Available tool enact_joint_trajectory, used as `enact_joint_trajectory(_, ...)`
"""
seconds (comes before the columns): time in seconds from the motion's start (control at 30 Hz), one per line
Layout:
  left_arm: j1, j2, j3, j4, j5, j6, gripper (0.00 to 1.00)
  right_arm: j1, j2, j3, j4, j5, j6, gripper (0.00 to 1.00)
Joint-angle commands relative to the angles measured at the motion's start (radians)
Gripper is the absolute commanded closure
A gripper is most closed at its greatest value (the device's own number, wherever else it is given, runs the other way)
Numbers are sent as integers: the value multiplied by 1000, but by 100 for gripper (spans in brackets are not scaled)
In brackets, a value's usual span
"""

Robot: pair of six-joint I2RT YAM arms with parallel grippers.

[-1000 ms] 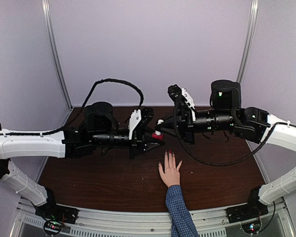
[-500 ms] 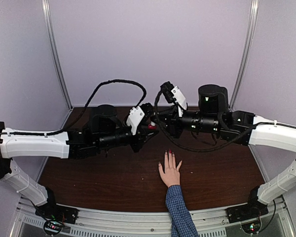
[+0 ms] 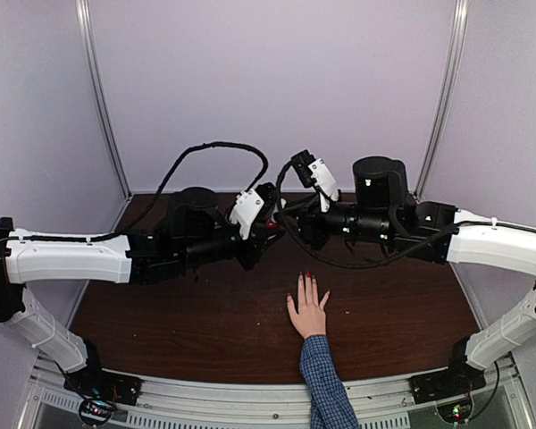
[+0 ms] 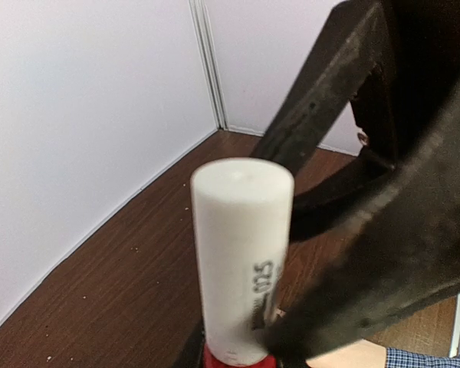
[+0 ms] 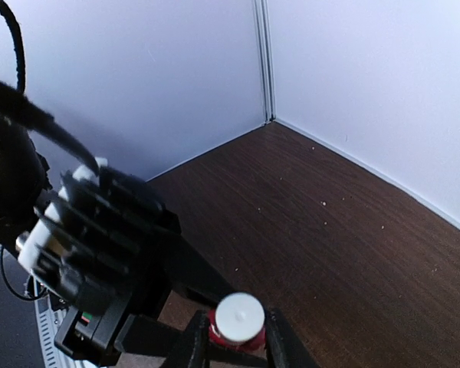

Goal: Paint the nails
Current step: Screw the nail polish bottle cap onto the nail polish bottle.

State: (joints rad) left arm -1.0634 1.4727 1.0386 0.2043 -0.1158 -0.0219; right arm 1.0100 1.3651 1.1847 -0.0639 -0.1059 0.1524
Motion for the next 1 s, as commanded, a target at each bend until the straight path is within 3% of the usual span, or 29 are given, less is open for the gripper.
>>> enact_joint_trajectory(0.0,31,-69,-6,17,162,3,100,-14,-76,-12,-85,-32,-31,64)
enact_joint_trajectory(0.13,40,-97,-13,-22,314,5,100,-26,-136,-28,-96,-160,-92,44)
enact_joint_trajectory(0.23,43,-101,-4,-57,450,26,100,-29,-159,-24,-127,-321,-153,37)
enact_joint_trajectory(0.37,44,-102,13,-103,662,66,100,-30,-159,16,-213,-457,-220,36)
enact_joint_trajectory(0.6,44,-101,39,-139,873,88,100,-30,-183,39,-252,-646,-264,37)
enact_joint_trajectory(0.97,43,-60,86,-131,1051,53,100,-24,-124,85,-237,-786,-251,46)
